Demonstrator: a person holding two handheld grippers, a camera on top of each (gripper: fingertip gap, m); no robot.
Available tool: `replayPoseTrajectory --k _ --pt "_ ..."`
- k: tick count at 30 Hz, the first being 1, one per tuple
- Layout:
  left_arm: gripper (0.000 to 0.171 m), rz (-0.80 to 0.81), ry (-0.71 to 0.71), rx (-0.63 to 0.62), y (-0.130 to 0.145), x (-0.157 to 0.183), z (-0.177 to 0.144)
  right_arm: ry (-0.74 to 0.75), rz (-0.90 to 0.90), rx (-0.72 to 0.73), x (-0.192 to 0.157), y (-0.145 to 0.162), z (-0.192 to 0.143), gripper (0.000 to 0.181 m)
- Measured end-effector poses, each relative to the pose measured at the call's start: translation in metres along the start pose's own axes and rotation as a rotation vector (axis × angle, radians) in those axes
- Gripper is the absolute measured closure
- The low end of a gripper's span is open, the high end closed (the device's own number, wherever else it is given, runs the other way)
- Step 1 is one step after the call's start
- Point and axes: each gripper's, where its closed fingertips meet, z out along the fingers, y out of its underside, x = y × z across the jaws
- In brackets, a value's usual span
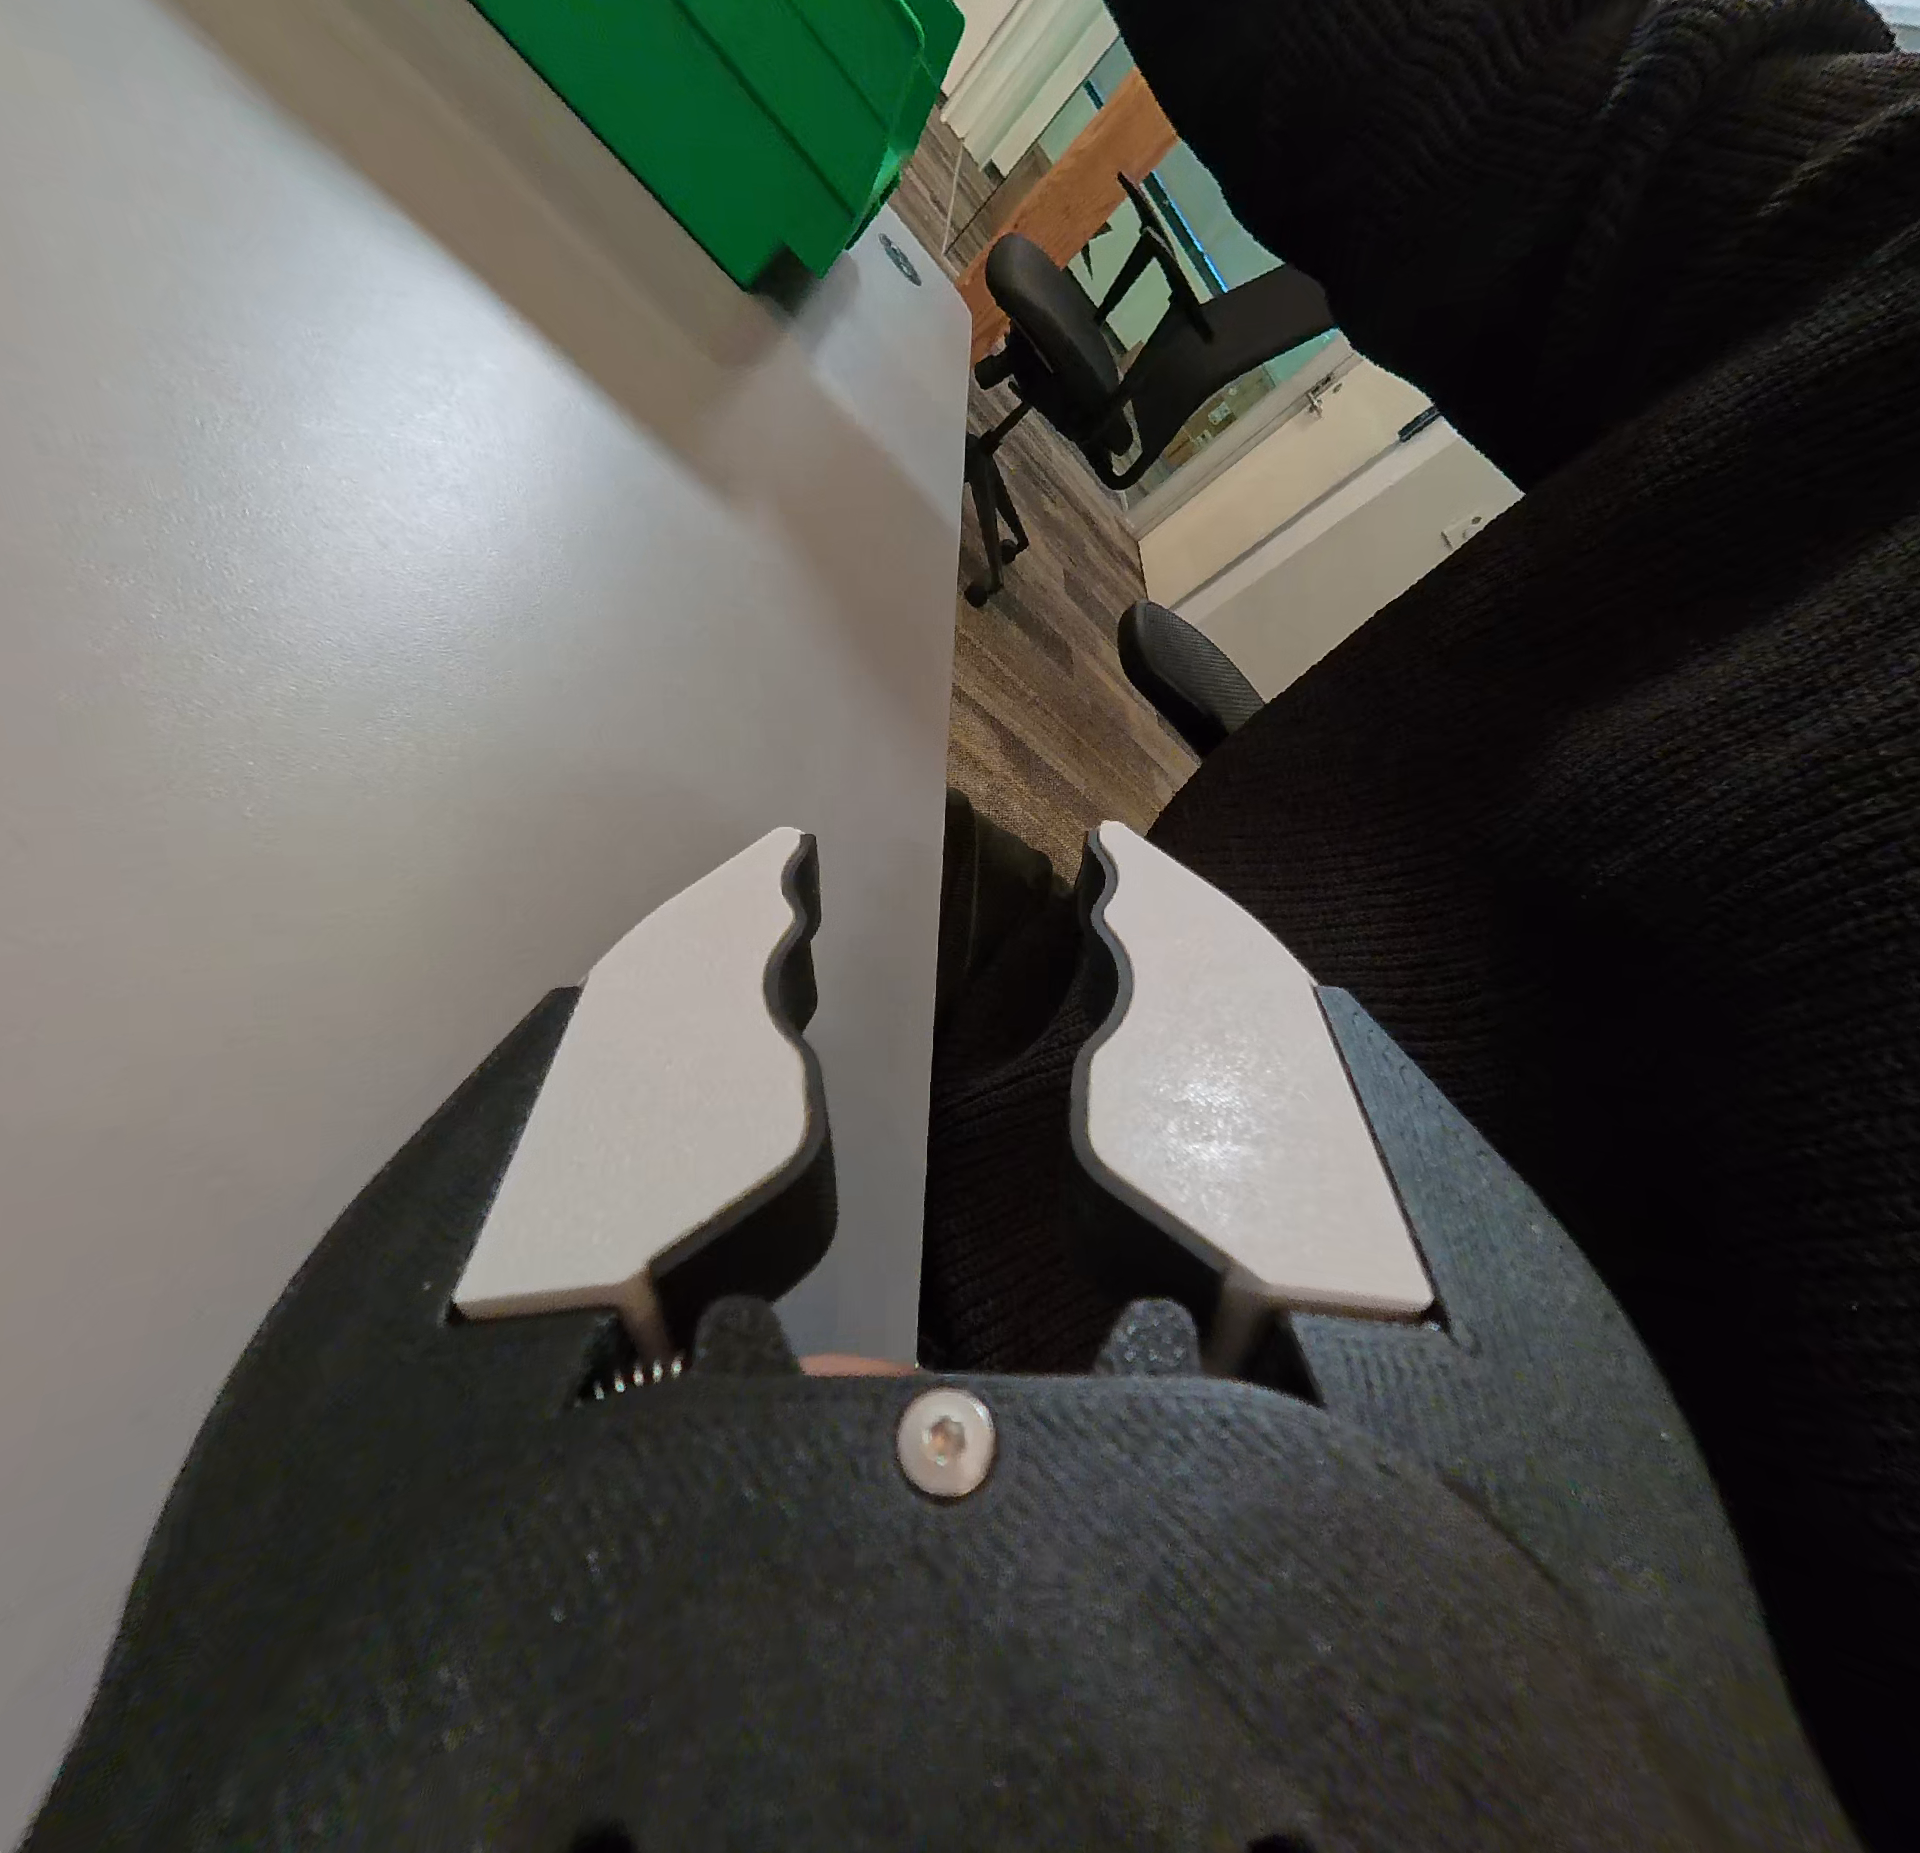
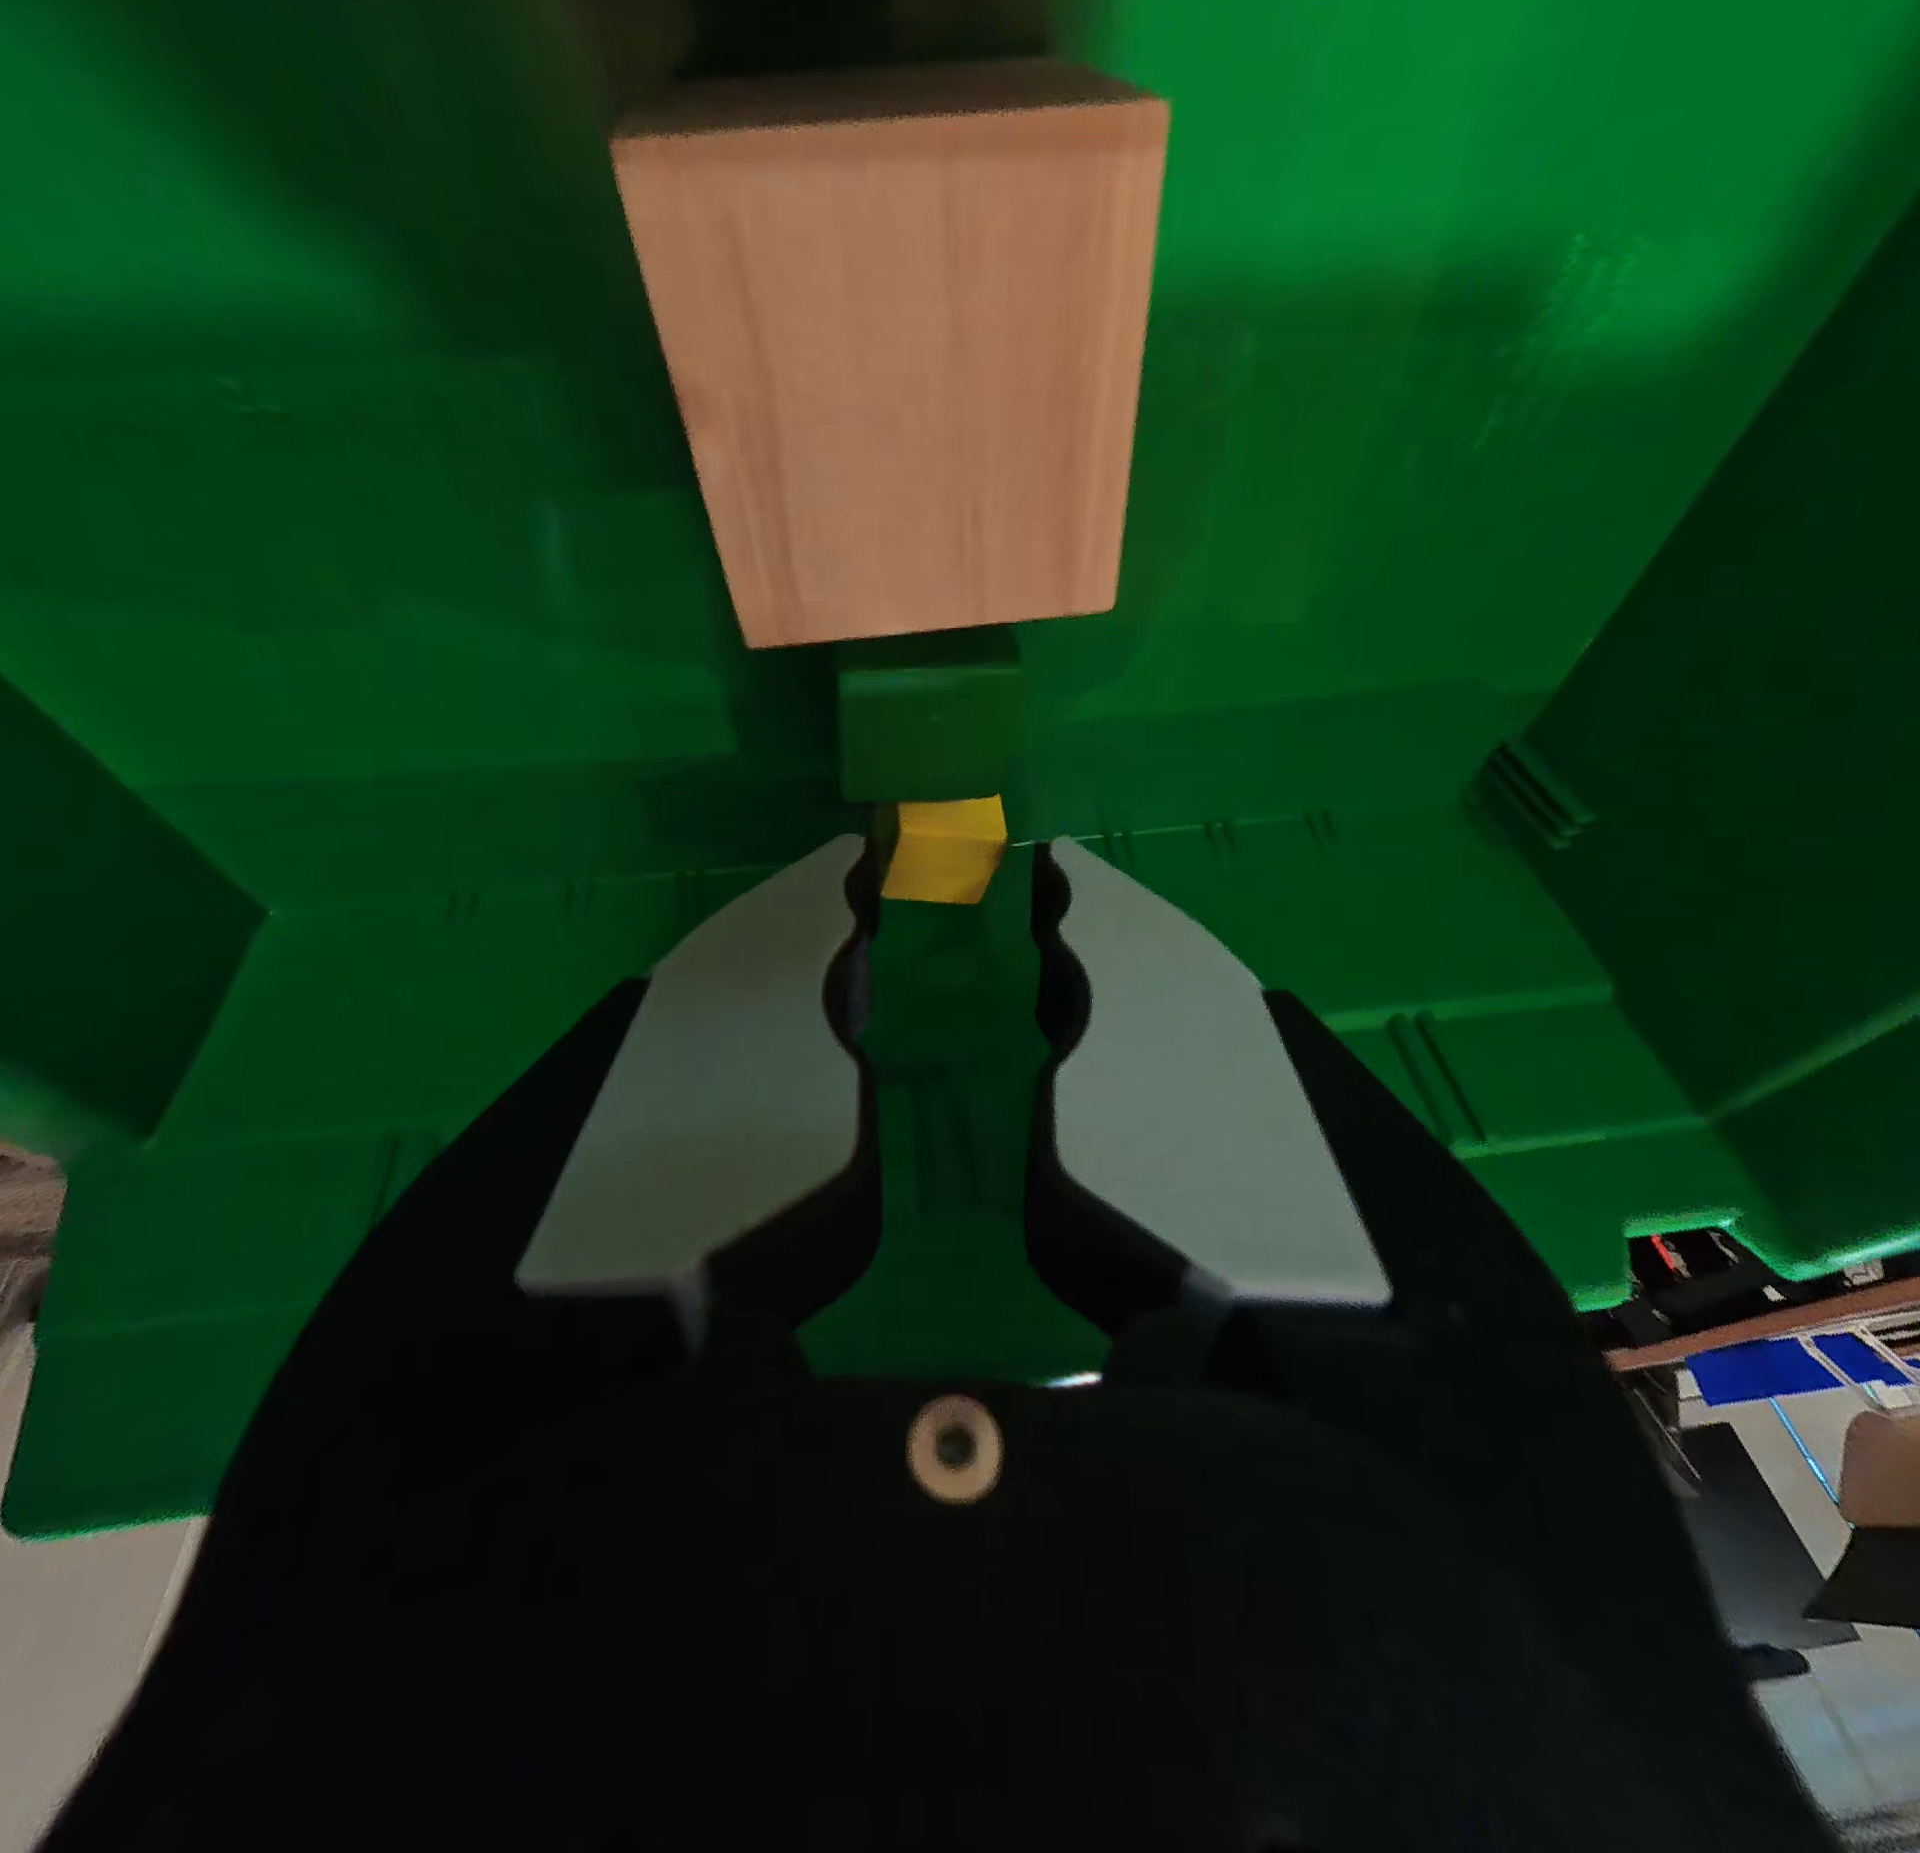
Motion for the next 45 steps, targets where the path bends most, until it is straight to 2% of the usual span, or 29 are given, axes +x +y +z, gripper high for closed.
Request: replayPoseTrajectory --k 6,10,13,16,19,21,23,25,28,31,32,34,37,39,41,45 --pt "0.124 -0.003 0.000 0.002 -0.001 0.000 0.000 0.044 0.017 0.023 0.004 0.001 -0.016 0.150" --pt "0.124 0.002 0.005 0.003 -0.001 0.002 -0.001 0.159 0.077 0.162 0.008 -0.013 -0.050 0.150" --pt "0.124 0.015 0.007 0.008 -0.002 0.004 -0.001 0.389 0.200 0.371 0.020 -0.034 -0.101 0.157" --pt "0.124 0.030 0.006 0.015 -0.003 0.007 -0.002 0.639 0.362 0.696 0.018 -0.056 -0.172 0.168" --pt "0.125 0.038 0.005 0.016 -0.003 0.009 -0.001 0.814 0.593 1.009 0.000 -0.062 -0.231 0.154" --pt "0.125 0.045 0.000 0.014 -0.002 0.010 0.000 0.878 0.790 1.190 -0.015 -0.061 -0.255 0.143" --pt "0.125 0.055 -0.005 0.012 -0.002 0.011 0.001 0.822 0.924 1.336 -0.036 -0.073 -0.265 0.139" --pt "0.126 0.065 -0.013 0.012 -0.002 0.011 0.003 0.728 0.993 1.436 -0.056 -0.096 -0.268 0.147" --pt "0.126 0.078 -0.024 0.012 -0.001 0.012 0.004 0.644 0.969 1.678 -0.089 -0.137 -0.291 0.181" --pt "0.127 0.088 -0.035 0.014 -0.001 0.012 0.005 0.820 1.115 1.973 -0.104 -0.136 -0.319 0.181" --pt "0.127 0.090 -0.039 0.017 -0.001 0.012 0.005 0.792 1.129 2.039 -0.107 -0.144 -0.320 0.181" --pt "0.127 0.098 -0.043 0.023 -0.002 0.014 0.005 0.614 1.140 2.048 -0.104 -0.178 -0.310 0.181" --pt "0.128 0.117 -0.057 0.028 -0.003 0.014 0.003 0.224 1.143 1.991 -0.106 -0.238 -0.290 0.181" --pt "0.128 0.127 -0.070 0.035 -0.005 0.013 0.000 0.062 1.153 1.948 -0.110 -0.268 -0.277 0.181" --pt "0.128 0.135 -0.081 0.052 -0.008 0.012 -0.004 0.018 1.141 1.913 -0.114 -0.283 -0.270 0.181" --pt "0.128 0.123 -0.094 0.091 -0.015 0.008 -0.011 0.142 1.163 1.809 -0.109 -0.290 -0.257 0.181"
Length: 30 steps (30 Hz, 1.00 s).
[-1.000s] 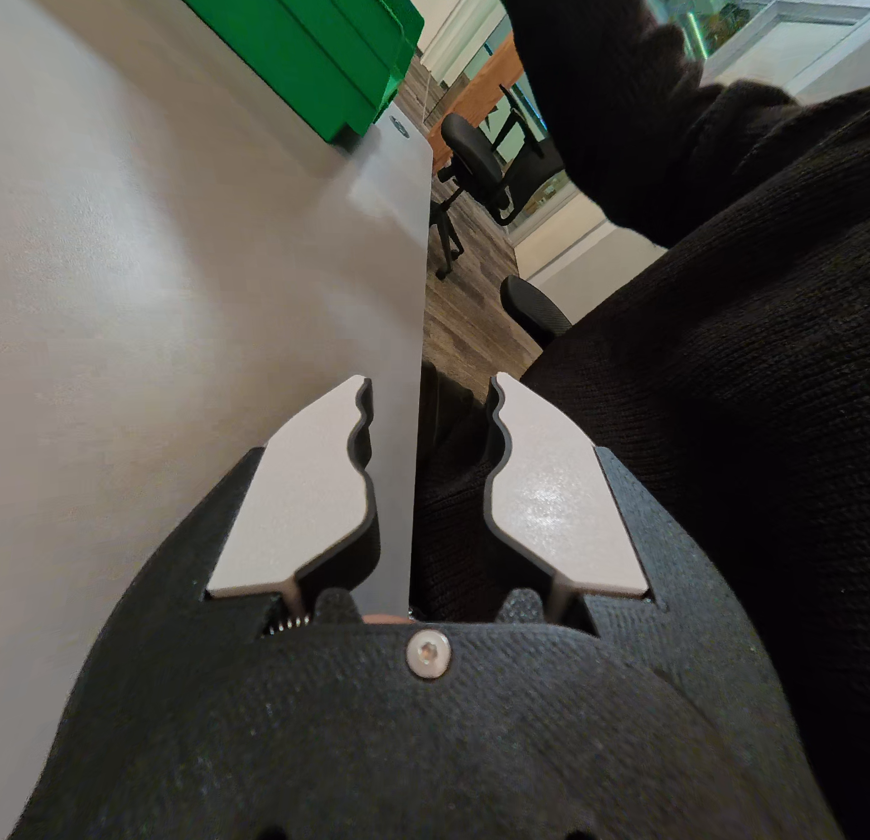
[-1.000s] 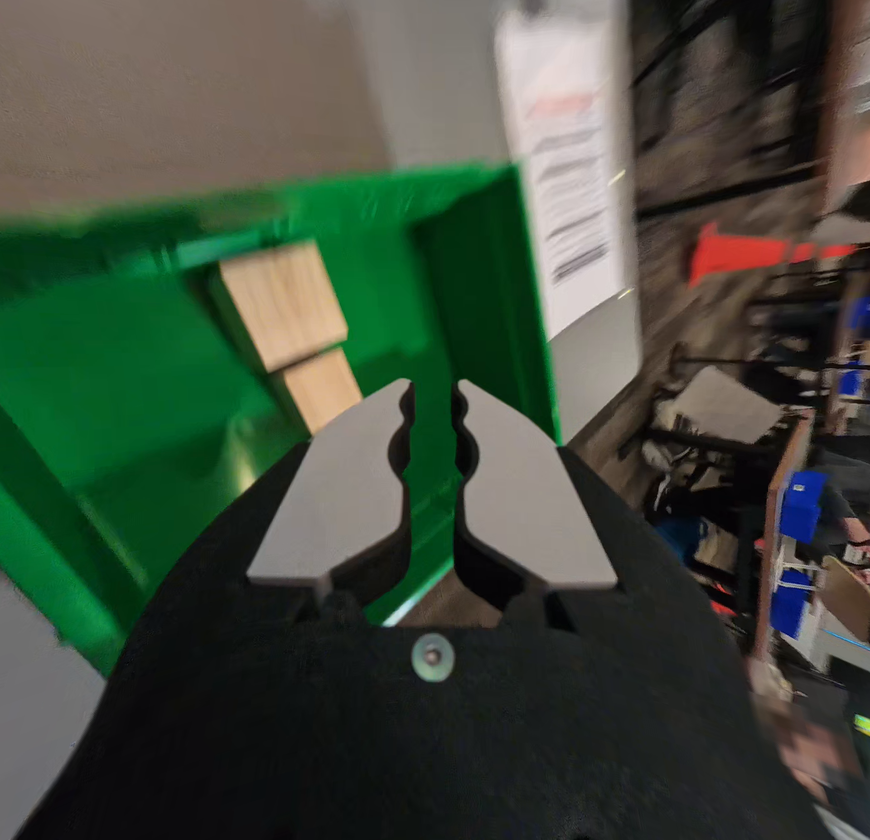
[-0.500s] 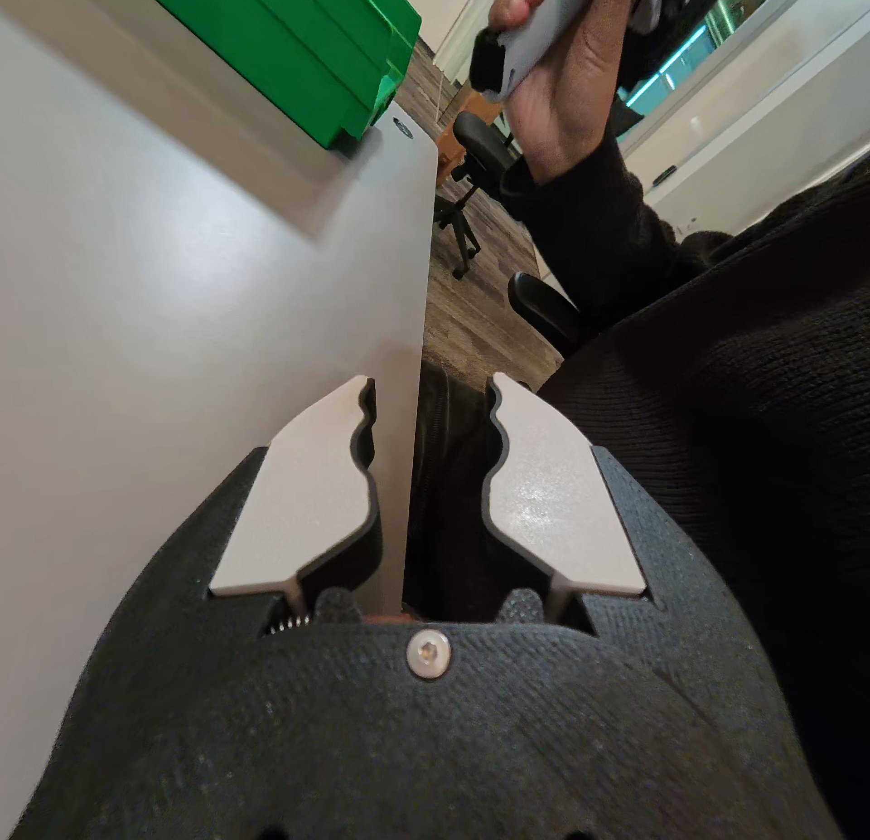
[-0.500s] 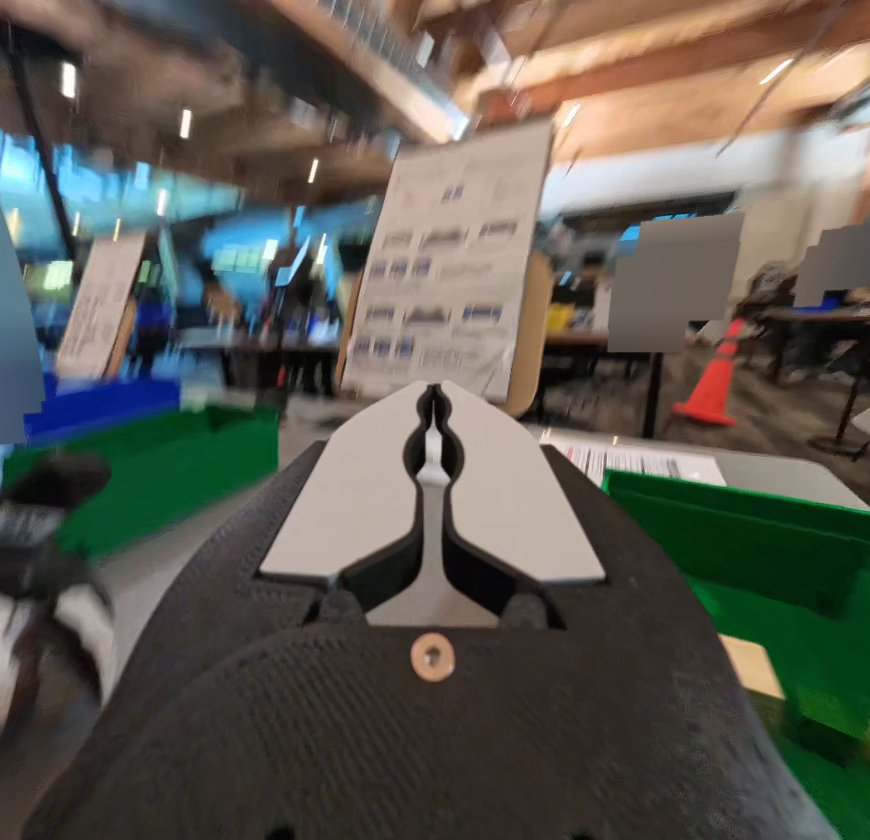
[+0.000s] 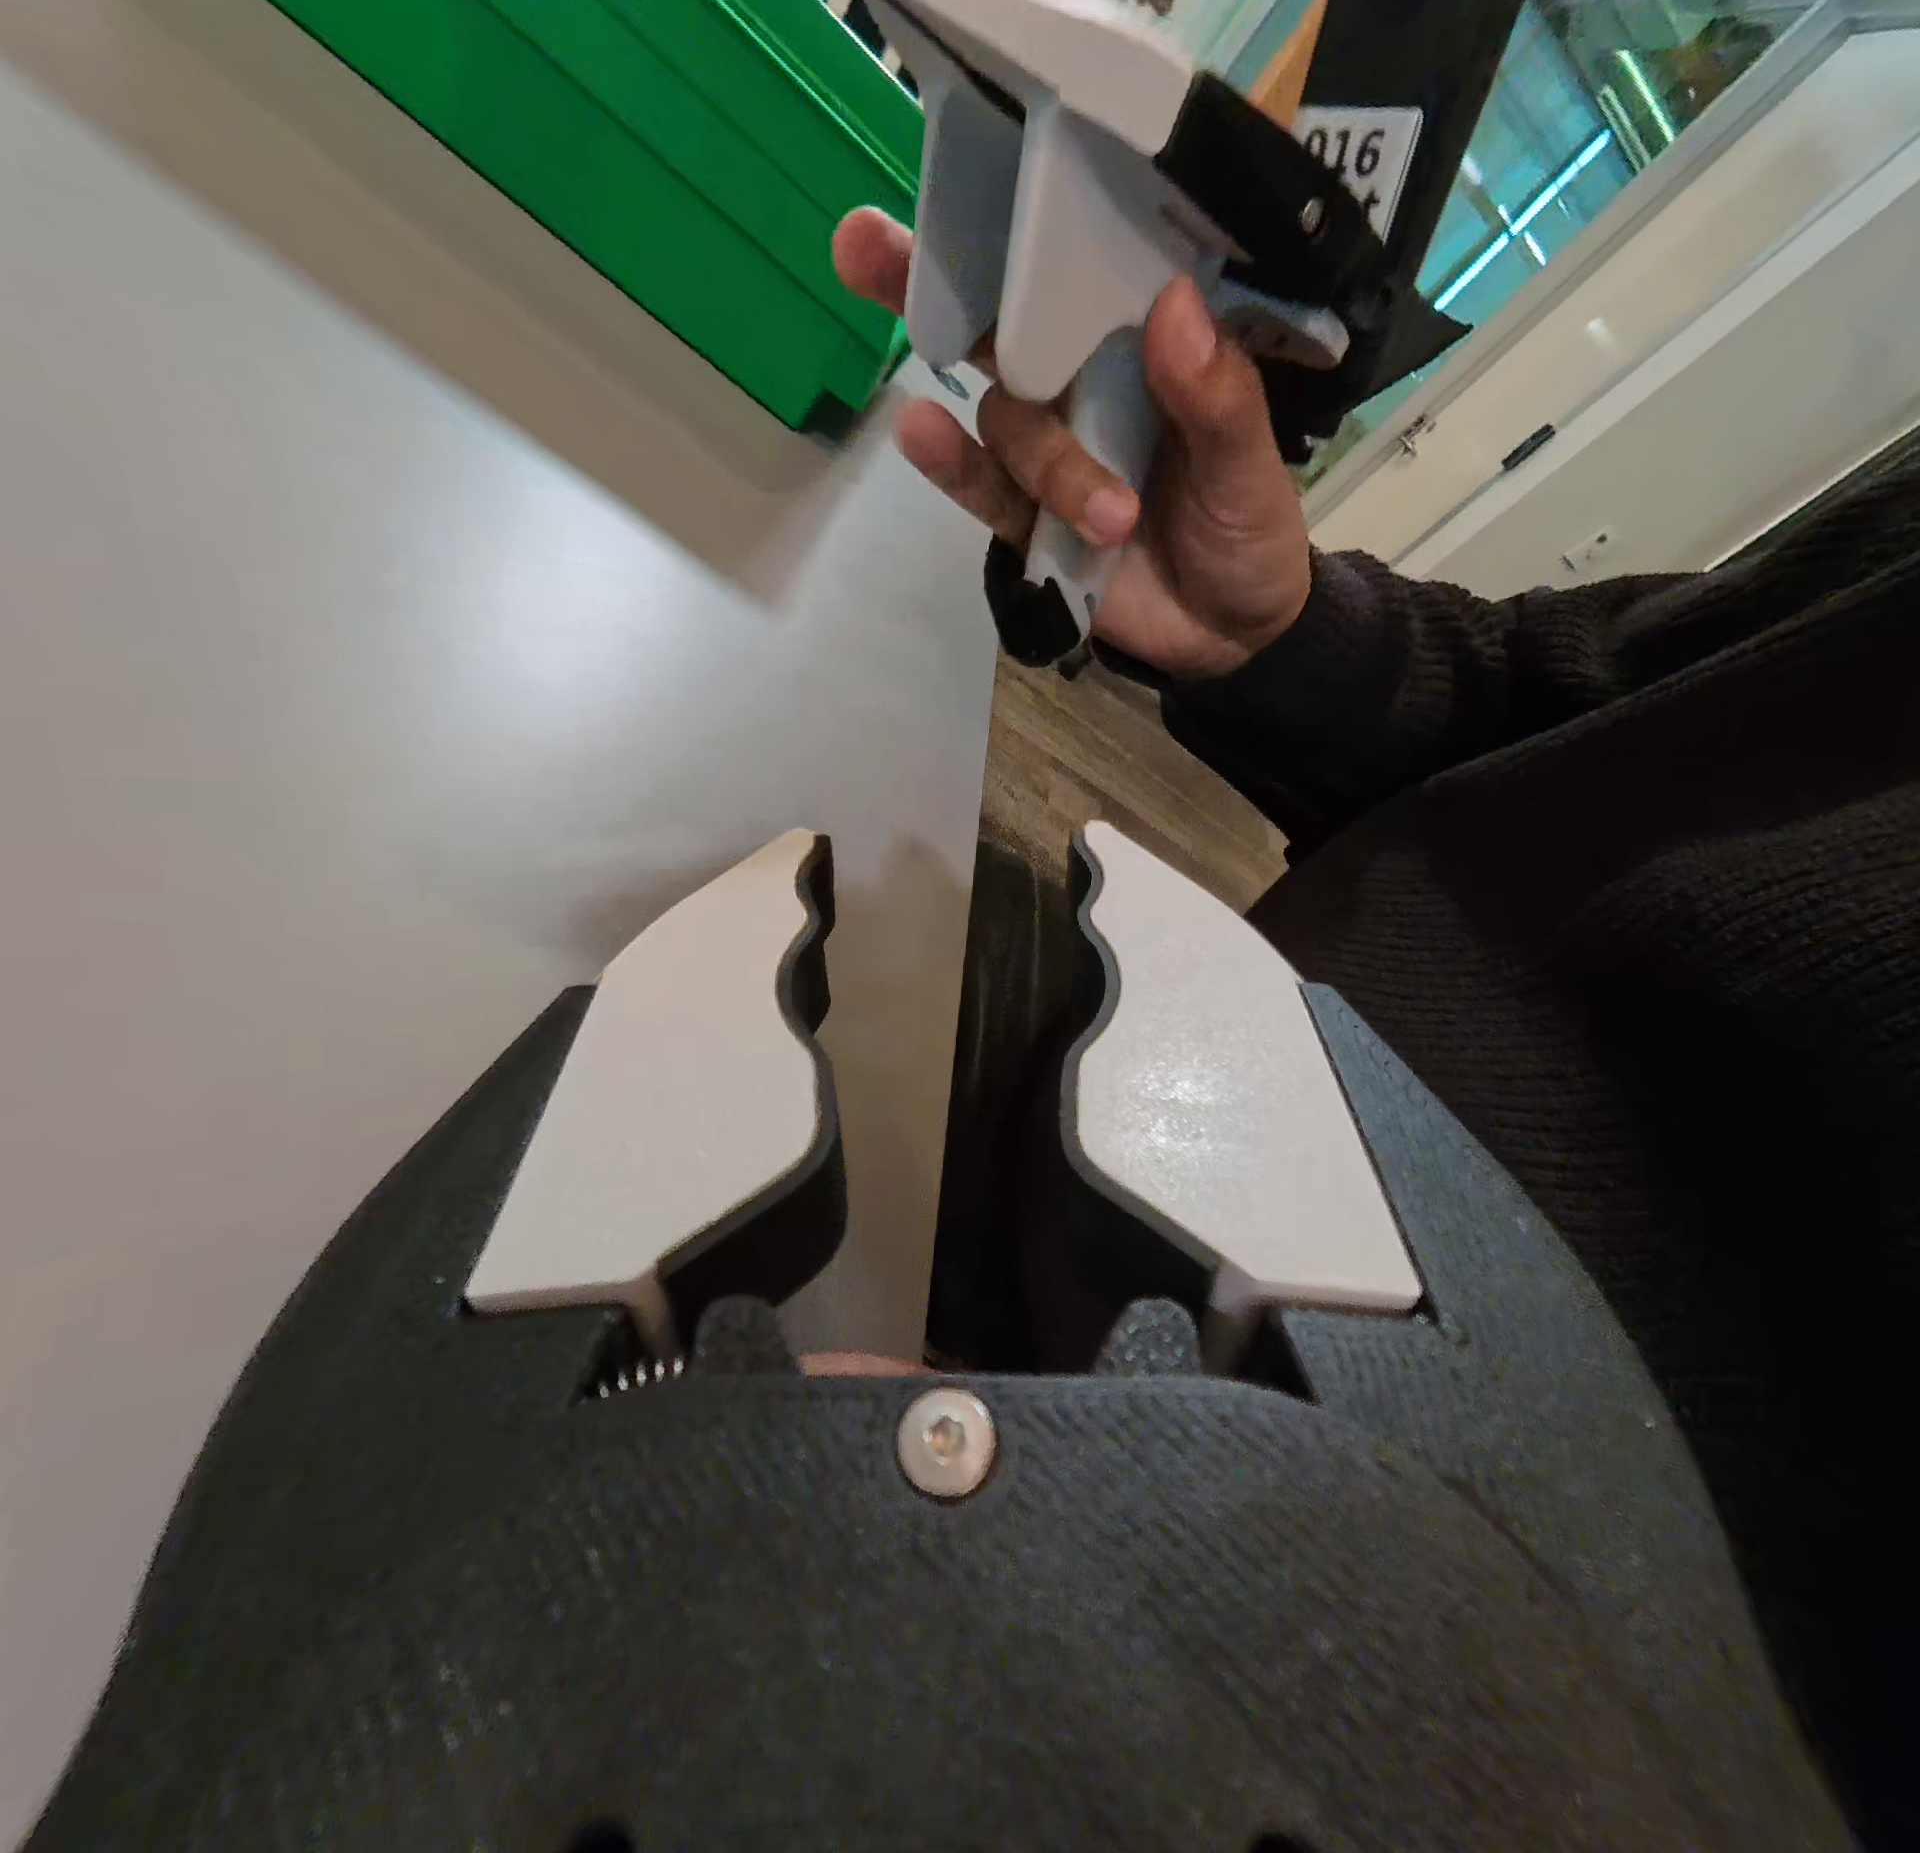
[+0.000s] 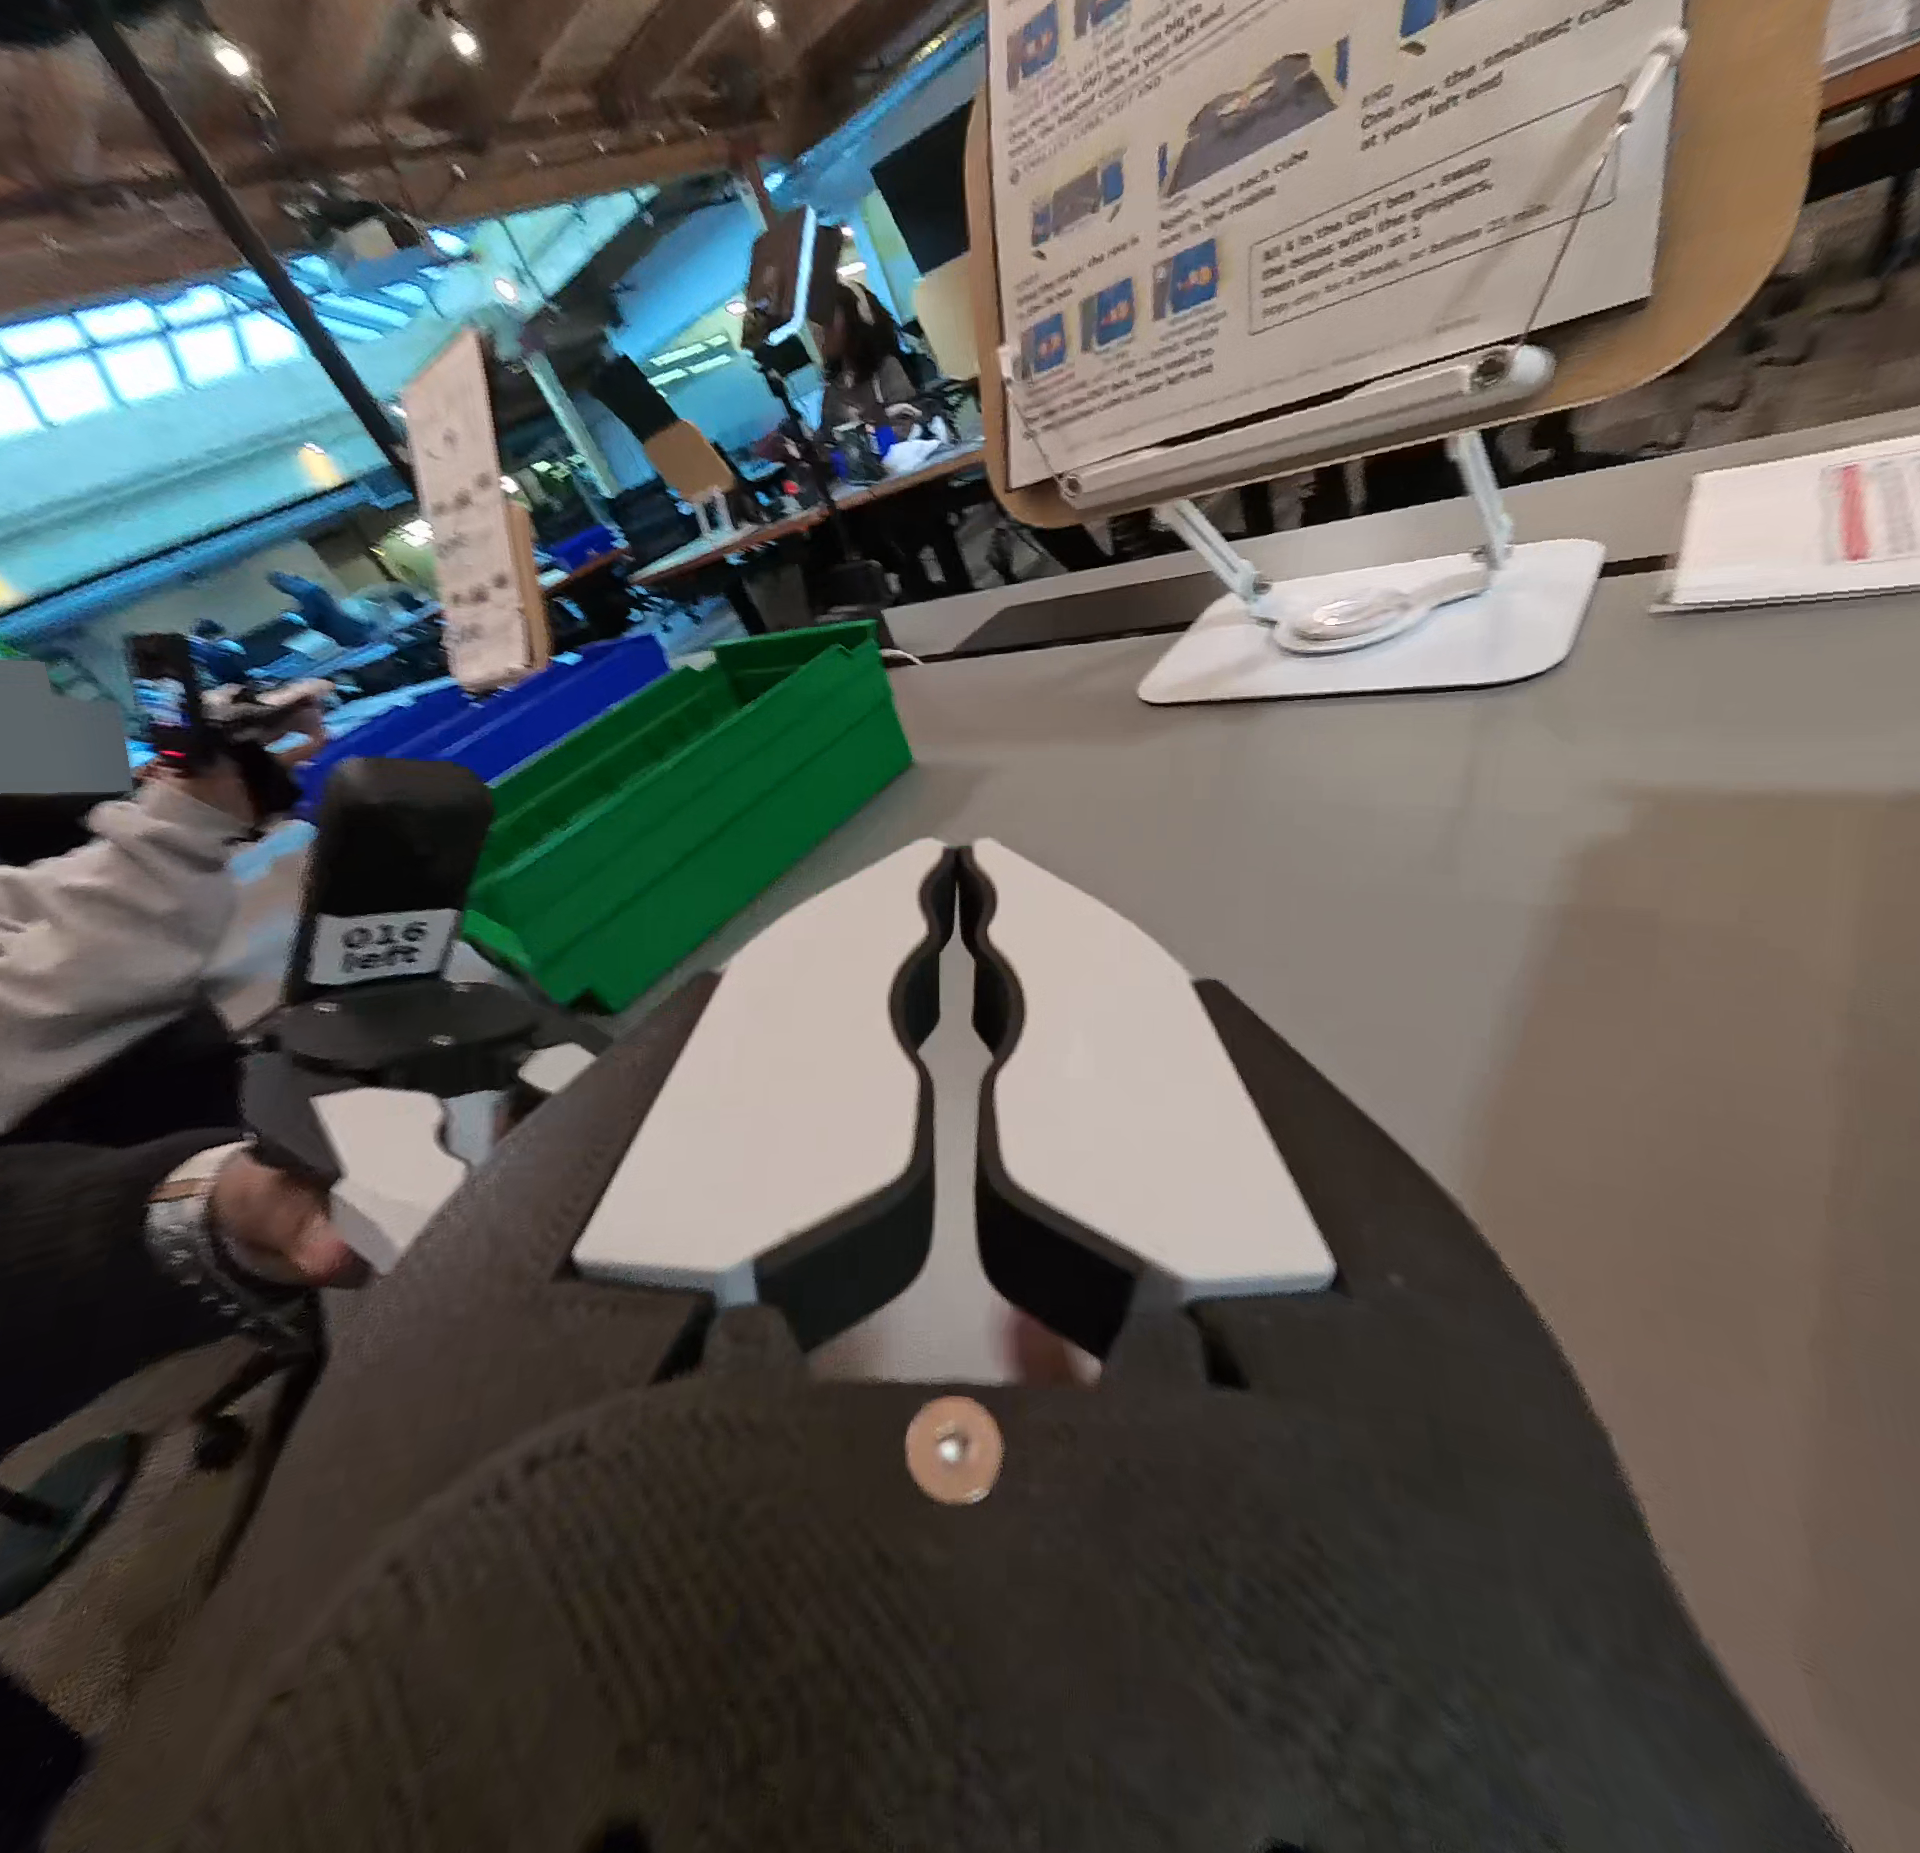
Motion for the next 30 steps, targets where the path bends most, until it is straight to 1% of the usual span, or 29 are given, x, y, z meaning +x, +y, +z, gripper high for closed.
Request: replayPoseTrajectory --k 1,3,5,7,10,12,16,21,23,25,27,28,30 --pt "0.129 -0.010 -0.002 0.009 -0.002 -0.002 -0.001 0.029 0.006 -0.025 0.003 0.004 0.001 0.181" --pt "0.129 -0.034 0.001 0.024 -0.004 -0.004 -0.002 -0.004 0.027 -0.104 0.000 0.014 0.004 0.181" --pt "0.130 -0.057 0.006 0.037 -0.006 -0.005 -0.003 0.008 0.052 -0.093 0.004 0.013 0.004 0.181" --pt "0.130 -0.069 0.006 0.045 -0.007 -0.006 -0.004 0.051 0.010 -0.096 0.014 0.013 0.000 0.181" --pt "0.130 -0.075 0.004 0.047 -0.007 -0.008 -0.004 0.061 -0.116 -0.196 0.019 0.026 -0.002 0.181" --pt "0.130 -0.081 0.006 0.044 -0.006 -0.009 -0.003 0.036 -0.140 -0.201 0.015 0.028 -0.003 0.181" --pt "0.130 -0.089 0.012 0.042 -0.006 -0.010 -0.002 -0.120 -0.161 -0.191 -0.005 0.033 -0.002 0.181" --pt "0.130 -0.094 0.001 0.050 -0.007 -0.013 -0.004 -0.010 -0.208 -0.227 0.012 0.043 0.002 0.181" --pt "0.131 -0.103 -0.001 0.058 -0.008 -0.015 -0.005 0.021 -0.208 -0.229 0.015 0.042 0.001 0.181" --pt "0.131 -0.116 0.003 0.065 -0.010 -0.016 -0.006 0.050 -0.216 -0.260 0.018 0.043 -0.001 0.181" --pt "0.131 -0.129 0.006 0.074 -0.011 -0.017 -0.007 0.154 -0.253 -0.281 0.030 0.043 -0.003 0.181" --pt "0.132 -0.132 0.002 0.086 -0.012 -0.018 -0.007 0.162 -0.277 -0.290 0.031 0.043 -0.004 0.180" --pt "0.135 -0.129 -0.018 0.112 -0.016 -0.021 -0.010 0.129 -0.286 -0.286 0.025 0.043 -0.003 0.162"
